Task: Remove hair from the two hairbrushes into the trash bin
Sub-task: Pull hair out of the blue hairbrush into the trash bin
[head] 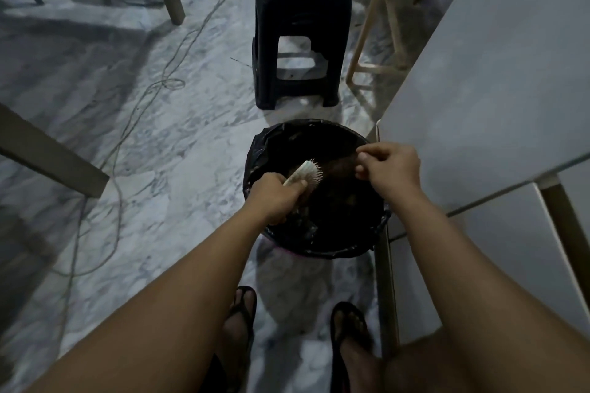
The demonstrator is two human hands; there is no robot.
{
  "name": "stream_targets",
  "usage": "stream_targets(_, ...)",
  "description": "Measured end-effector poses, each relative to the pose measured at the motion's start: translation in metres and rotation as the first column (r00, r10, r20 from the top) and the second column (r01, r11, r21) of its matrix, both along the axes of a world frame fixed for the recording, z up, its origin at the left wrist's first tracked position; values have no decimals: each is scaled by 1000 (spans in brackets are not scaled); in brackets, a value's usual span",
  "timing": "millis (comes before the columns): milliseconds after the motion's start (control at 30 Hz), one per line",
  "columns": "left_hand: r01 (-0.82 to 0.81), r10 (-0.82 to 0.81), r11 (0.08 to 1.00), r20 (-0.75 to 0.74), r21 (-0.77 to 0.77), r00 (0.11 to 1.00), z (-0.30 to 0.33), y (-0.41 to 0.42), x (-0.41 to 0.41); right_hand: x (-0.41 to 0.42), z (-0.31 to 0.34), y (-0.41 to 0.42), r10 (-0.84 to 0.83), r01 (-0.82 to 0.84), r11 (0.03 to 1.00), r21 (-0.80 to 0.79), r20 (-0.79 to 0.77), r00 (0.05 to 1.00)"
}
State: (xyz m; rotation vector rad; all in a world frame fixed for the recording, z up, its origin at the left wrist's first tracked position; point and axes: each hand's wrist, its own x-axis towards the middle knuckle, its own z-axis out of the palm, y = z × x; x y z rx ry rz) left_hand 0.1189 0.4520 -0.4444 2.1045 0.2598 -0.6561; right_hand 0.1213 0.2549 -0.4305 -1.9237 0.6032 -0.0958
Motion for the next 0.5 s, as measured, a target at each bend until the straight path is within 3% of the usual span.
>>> stream_targets(200,33,-40,997,-94,-76,995,-1,-13,15,5,-23,-6,323,-336,941,-38,-190,927)
stream_targets(333,114,-122,991,-110,-74,986,2,-22,28,15,-16,-4,495,-509,856,-84,-149,856)
stream_targets(500,166,-167,986,-153,-20,974,5,-27,44,24,-26,-1,346,-349,906,-238,-56,937)
